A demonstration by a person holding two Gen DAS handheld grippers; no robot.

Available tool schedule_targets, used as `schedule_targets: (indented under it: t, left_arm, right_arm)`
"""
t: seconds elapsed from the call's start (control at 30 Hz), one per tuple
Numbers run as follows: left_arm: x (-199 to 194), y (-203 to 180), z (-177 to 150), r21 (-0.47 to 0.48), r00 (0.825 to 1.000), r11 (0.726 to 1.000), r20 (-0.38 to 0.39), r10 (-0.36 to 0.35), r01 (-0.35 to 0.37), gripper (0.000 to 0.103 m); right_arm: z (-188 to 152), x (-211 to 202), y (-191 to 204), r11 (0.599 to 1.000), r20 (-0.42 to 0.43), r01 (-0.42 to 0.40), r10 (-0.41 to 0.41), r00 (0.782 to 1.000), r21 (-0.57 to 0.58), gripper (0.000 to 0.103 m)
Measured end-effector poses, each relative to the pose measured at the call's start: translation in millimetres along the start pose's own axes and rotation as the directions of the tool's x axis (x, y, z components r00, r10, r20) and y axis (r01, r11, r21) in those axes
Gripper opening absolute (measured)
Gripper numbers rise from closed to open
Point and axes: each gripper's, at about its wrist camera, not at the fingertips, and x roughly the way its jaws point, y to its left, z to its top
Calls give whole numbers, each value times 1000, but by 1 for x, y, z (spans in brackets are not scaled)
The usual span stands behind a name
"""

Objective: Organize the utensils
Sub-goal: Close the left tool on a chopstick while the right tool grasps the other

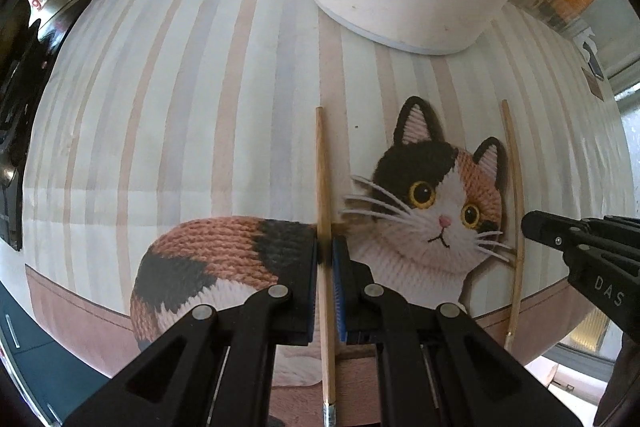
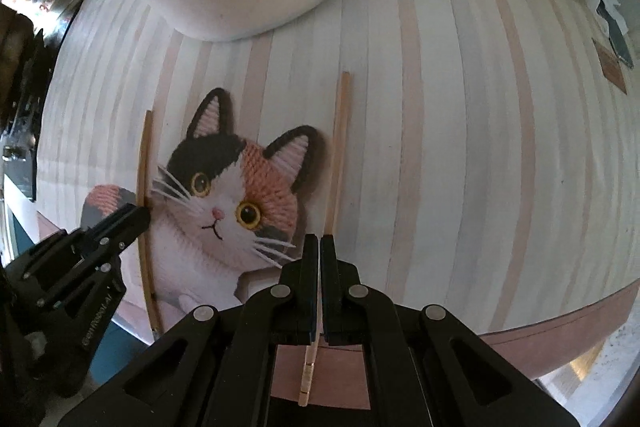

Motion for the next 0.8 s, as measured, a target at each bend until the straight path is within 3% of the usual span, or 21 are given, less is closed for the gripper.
schedule_targets:
  t: [0.13,0.3,0.5,0.57,0.63,0.8]
  left_arm:
    - [4,-6,7,13,1000,1000,-3,2,-2,8]
    - [7,-23,18,4,1000,1000,-16,1,-1,8]
    - [11,-16,34,-29,999,999,-45,-20,19,9]
    - [10,-13,37,-36,999,999,-47,-24,23,9]
    - [9,-8,40,-48,998,998,-50,-36,33,9]
    - [12,10,44,-120,993,989,-67,-101,92,9]
  right_arm:
    - [-9,10,1,998,3,65,-65,998,-18,0]
    - [-25,24,-23,999,-40,45,-45,998,7,0]
    - [-26,20,-20,988,-19,-140,141,990,72,4]
    - [-24,30,-8,985,-35,-163,166,986,64,17]
    - [-24,42,0,990,-66,-128,132,989,58,28]
    - [-31,57,27,998,-67,-61,61,996,11,26]
